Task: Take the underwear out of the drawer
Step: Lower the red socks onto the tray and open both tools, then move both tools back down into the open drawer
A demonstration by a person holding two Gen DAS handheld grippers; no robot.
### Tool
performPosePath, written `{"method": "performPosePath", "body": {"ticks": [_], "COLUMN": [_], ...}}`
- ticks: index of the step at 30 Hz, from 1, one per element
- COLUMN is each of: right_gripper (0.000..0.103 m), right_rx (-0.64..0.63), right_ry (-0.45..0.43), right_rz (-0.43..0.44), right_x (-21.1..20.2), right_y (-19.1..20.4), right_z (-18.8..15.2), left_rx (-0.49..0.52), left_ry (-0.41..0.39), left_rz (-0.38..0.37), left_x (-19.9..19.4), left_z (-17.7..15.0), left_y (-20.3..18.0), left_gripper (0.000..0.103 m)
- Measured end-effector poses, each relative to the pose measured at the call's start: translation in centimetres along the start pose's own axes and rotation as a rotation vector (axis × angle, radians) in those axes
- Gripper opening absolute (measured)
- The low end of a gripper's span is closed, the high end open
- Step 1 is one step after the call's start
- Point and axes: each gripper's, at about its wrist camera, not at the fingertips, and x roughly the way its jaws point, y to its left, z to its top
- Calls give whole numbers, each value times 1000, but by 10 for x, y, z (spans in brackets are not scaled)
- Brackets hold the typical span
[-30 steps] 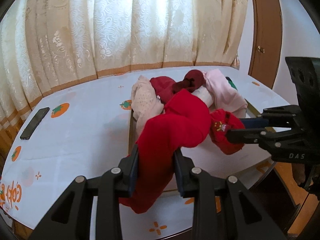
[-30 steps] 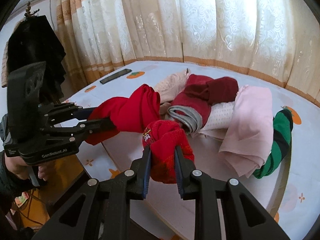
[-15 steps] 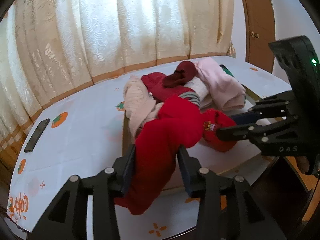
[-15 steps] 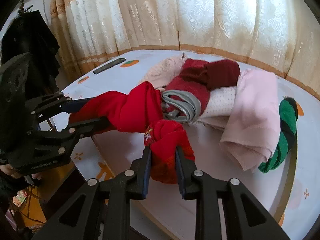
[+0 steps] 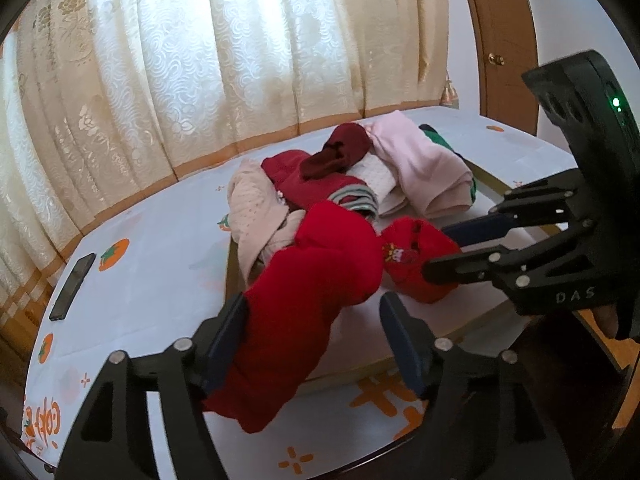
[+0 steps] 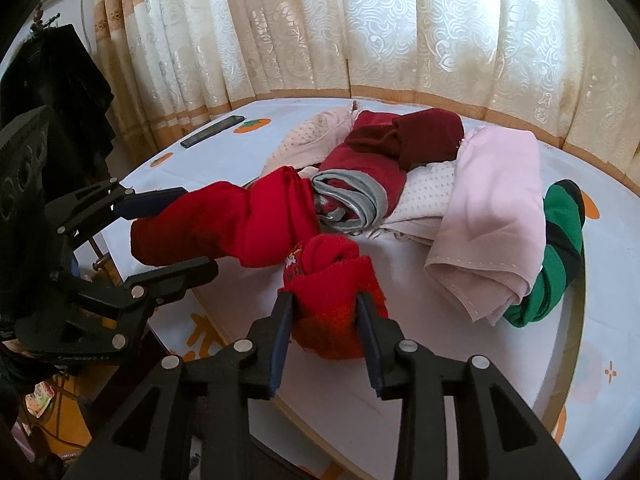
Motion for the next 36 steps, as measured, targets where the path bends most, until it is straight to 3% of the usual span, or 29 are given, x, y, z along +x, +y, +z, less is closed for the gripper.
{"method": "performPosePath", "body": {"ticks": [5,10,22,36], "right_gripper": [39,43,44,46], "right_rx": [7,2,-26,-102], "right_ry": [0,-9,-23,-12], "right_rz": [-7,-5,19,43], "right_x": [-2,-10,-41,-82], "right_y": [-3,-2,13,37], "right_z": [-1,-4,-17,-65], "left_rx": [-1,0,-13,-27], "left_ry": [-11,-50,-74,-92], "left_rz": [-4,-7,-26,-58], "left_x": [-6,-17,-39,-71], "left_z": [1,3,-1,-18], "left_y": [-2,-5,-10,-27], "left_gripper": [73,87,88,92]}}
